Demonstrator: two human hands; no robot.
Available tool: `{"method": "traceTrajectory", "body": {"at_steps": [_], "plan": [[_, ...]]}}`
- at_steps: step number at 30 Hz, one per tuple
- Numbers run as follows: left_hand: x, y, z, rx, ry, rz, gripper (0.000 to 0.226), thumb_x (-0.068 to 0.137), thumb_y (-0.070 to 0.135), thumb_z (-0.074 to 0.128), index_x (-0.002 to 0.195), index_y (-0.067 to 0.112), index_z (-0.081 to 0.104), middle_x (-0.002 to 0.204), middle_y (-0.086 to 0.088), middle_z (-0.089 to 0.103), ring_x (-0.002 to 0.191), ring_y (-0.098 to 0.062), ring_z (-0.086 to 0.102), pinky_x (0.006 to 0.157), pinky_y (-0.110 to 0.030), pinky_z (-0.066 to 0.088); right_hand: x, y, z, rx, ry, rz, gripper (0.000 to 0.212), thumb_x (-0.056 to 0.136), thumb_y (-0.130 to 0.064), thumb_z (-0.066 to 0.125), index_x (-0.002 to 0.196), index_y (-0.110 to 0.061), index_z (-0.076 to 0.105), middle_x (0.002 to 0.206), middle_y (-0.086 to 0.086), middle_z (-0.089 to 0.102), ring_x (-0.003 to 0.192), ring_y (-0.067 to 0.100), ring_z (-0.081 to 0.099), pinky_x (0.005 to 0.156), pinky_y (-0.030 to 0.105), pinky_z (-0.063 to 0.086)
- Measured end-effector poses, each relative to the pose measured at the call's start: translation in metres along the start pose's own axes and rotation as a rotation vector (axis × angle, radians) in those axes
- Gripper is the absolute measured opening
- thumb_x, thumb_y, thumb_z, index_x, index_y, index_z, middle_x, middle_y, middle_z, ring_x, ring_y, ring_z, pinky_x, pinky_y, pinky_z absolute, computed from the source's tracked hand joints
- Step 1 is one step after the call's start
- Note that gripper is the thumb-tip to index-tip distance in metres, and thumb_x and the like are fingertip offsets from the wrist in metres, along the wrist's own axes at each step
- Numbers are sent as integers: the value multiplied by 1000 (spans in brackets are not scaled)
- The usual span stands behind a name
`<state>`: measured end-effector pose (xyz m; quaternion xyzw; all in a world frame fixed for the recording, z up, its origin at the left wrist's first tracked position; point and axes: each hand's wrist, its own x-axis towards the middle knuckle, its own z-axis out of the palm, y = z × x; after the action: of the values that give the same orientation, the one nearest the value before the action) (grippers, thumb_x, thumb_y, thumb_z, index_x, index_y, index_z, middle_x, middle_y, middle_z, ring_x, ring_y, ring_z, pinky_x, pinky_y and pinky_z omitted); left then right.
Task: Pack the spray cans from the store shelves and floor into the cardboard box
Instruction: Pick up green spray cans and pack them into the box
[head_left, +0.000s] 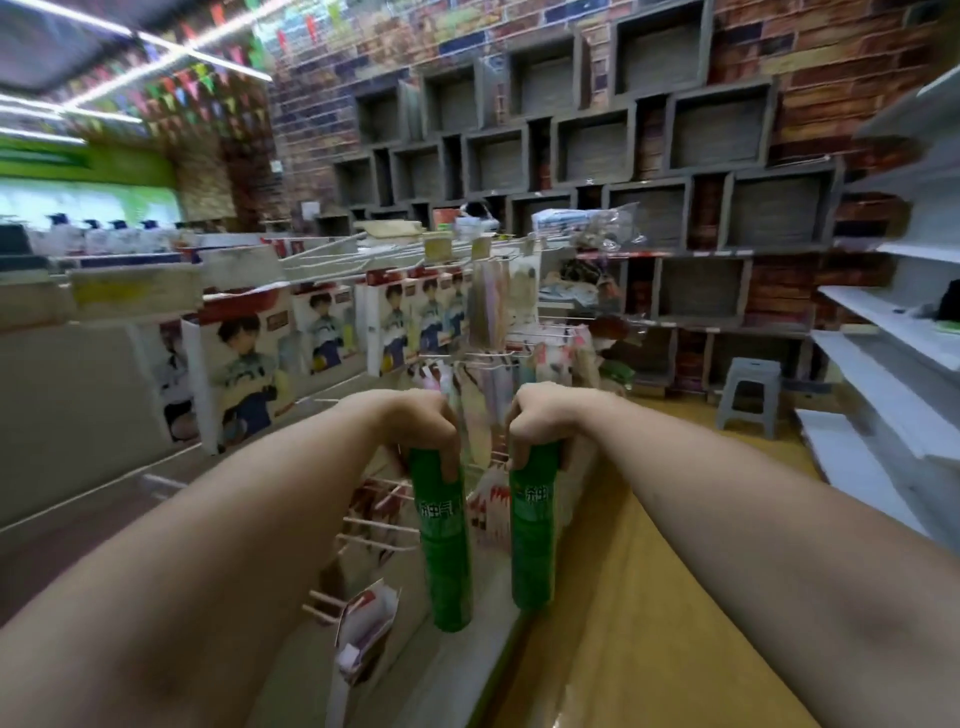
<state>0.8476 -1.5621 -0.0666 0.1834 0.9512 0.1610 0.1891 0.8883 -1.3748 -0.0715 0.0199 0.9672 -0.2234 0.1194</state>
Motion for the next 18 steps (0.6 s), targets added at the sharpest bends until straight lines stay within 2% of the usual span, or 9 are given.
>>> {"method": "traceTrajectory", "body": {"at_steps": [3, 5, 10, 16, 18], "plan": [[-21, 2, -1, -25, 43, -53, 39, 75, 15, 84, 111, 16, 70, 107, -7, 68, 94, -26, 70, 72, -37, 64, 4, -6, -4, -23, -29, -94, 36, 81, -16, 79, 113, -7, 67, 107, 13, 66, 89, 29, 68, 59, 39, 63], [-38, 1, -5, -45, 85, -94, 37, 77, 15, 83, 111, 16, 71, 108, -8, 67, 94, -27, 70, 68, -35, 64, 7, -14, -8, -68, -28, -160, 30, 79, -17, 79, 106, -10, 68, 108, 12, 67, 90, 29, 68, 64, 40, 64], [-87, -10, -11, -123, 188, -222, 34, 76, 12, 83, 108, 14, 71, 109, -13, 68, 96, -32, 70, 71, -42, 64, -4, -49, -7, -145, -90, -343, 40, 78, -16, 81, 113, -4, 67, 108, 17, 67, 90, 33, 70, 63, 43, 65], [-166, -34, -3, -182, 259, -403, 38, 76, 12, 83, 112, 11, 70, 108, -14, 69, 94, -31, 72, 64, -36, 62, -26, -101, 19, -171, -187, -509, 39, 78, -14, 82, 112, -4, 66, 105, 17, 68, 89, 35, 70, 64, 44, 64], [-198, -45, 2, -193, 285, -479, 38, 75, 13, 84, 111, 11, 71, 107, -14, 70, 93, -32, 73, 65, -38, 63, -42, -123, 33, -187, -220, -582, 39, 77, -13, 82, 112, -2, 67, 105, 18, 68, 88, 35, 71, 65, 47, 64]]}}
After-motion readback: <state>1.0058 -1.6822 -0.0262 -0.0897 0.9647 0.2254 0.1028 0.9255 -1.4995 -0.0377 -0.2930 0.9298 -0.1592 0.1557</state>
